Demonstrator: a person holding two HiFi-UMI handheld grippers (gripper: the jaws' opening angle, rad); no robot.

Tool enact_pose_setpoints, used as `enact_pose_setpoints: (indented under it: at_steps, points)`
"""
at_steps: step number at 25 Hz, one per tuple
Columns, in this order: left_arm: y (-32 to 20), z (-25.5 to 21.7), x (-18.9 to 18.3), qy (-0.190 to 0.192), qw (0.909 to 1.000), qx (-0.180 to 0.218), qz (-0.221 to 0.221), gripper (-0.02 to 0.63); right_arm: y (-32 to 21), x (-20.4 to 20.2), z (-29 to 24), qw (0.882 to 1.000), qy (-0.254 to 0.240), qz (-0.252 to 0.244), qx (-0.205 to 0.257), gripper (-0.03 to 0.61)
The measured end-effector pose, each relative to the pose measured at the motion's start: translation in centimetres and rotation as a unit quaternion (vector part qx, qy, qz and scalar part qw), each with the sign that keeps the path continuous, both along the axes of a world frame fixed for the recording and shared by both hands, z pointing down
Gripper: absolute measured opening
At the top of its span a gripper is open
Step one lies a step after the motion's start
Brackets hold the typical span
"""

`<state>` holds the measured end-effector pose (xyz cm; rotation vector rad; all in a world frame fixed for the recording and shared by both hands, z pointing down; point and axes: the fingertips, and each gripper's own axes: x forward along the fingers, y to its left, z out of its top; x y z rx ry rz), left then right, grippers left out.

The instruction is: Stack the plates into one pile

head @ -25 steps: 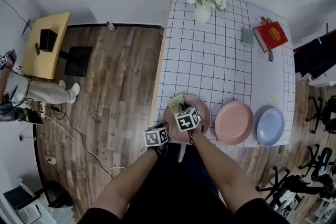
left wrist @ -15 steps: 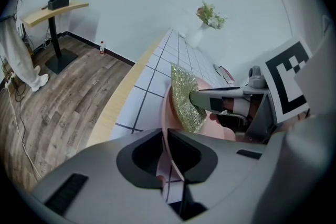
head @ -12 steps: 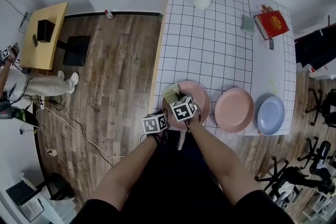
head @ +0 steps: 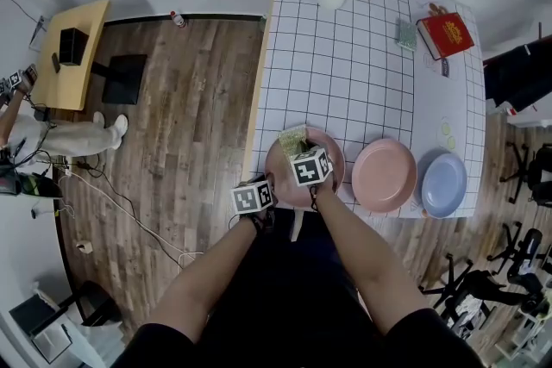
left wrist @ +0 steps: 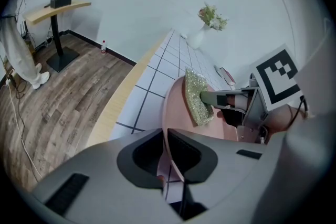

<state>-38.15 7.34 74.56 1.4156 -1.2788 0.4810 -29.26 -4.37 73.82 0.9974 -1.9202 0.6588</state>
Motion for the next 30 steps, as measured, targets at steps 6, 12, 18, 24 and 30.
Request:
enact_pose_setpoints:
  at_steps: [6,12,18,24,30]
  points:
    - [0.0,0.0,-0.1,-0.003,1.0000,0.000,-0.008,0.023,-0.5,4.8,0.0,0.998,0.036,0.044,0.003,0.057]
    - [0.0,0.0,-0.2,-0.003,1.0000,0.002,-0.009,0.023,0.1,8.4,-0.2,0.995,0.063,0.072,0.010,0.058]
    - [0.0,0.1,0.0,-0.006,1.0000,0.002,-0.007,0.023,0.7,9.4,-0.2,0.995,0.068,0.076,0.013,0.058]
    - [0.1,0.0,0.1,-0.006,1.0000,0.001,-0.004,0.023,0.9,9.6,-0.2,0.995,0.066,0.075,0.017,0.058]
    - [0.2,0.0,0.1,-0.007,1.0000,0.002,0.001,0.023,0.8,9.6,-0.2,0.995,0.060,0.077,0.017,0.058]
